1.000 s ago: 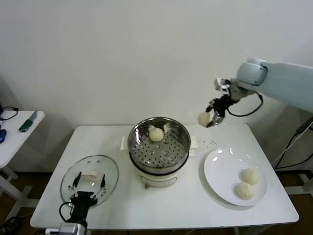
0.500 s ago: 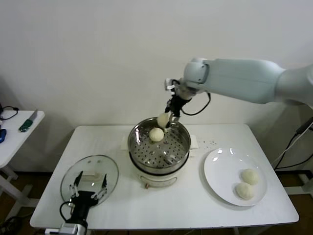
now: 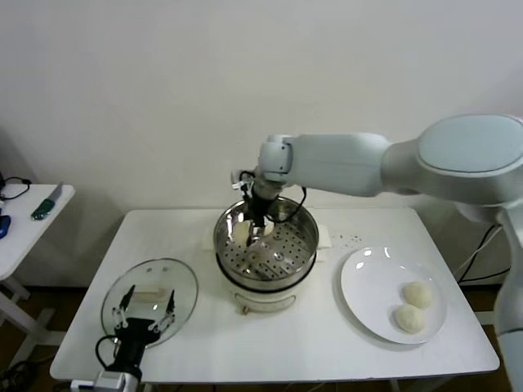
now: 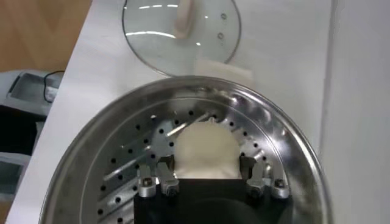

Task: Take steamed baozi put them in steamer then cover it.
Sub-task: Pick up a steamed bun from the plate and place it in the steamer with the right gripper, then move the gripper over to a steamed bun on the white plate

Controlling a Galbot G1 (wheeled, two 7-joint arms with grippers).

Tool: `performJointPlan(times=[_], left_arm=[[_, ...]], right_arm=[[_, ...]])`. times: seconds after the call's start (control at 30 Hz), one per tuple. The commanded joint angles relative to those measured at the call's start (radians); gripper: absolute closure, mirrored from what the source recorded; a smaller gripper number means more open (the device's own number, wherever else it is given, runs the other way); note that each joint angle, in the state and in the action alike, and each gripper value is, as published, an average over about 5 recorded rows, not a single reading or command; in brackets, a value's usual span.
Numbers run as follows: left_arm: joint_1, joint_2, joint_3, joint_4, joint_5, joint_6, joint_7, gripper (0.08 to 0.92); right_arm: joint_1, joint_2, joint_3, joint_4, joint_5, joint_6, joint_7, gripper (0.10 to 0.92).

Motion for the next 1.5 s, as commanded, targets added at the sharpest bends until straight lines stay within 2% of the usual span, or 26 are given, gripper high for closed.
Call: performJointPlan(times=[0.03,0.23,0.43,0.7,0.97,1.27,1.5], left_arm=[[0.0,0.003,0.0,0.003,-0.003,0.0,0.001,0.177],[-0.003,0.004,-0.001,0.007,-0.003,0.001,0.002,0.177],[-0.003,0.004,-0.004,0.012,-0.005,0.001,0.001,0.177],[-0.003,0.004,-0.005,0.015,-0.007,0.001,0.001,0.177],[-0.01,0.007,-0.003,0.012,-0.007,0.008,0.001,0.177],[-0.013,0.012,-0.001,0.007,-0.002,0.018,0.002,0.177],[-0.013,-0.002,-0.002,-0.009,0.002,0.036,0.013,0.177]], right_arm=[[-0.048,0.047,-0.006,-0.034,-0.012,-0.001,0.003,0.34],[-0.057,0.043,-0.003,-0.037,-0.02,-0.007,0.005,0.328],[-0.04,0.024,-0.005,-0.027,-0.029,-0.008,-0.008,0.218],[0.063,-0.079,-0.003,0.057,-0.033,0.0,-0.037,0.203],[0.222,-0.341,-0.028,0.253,-0.083,0.018,-0.095,0.203],[0.278,-0.685,-0.083,0.443,-0.359,0.04,-0.142,0.203],[0.18,-0.901,-0.1,0.503,-0.542,0.055,-0.148,0.203]])
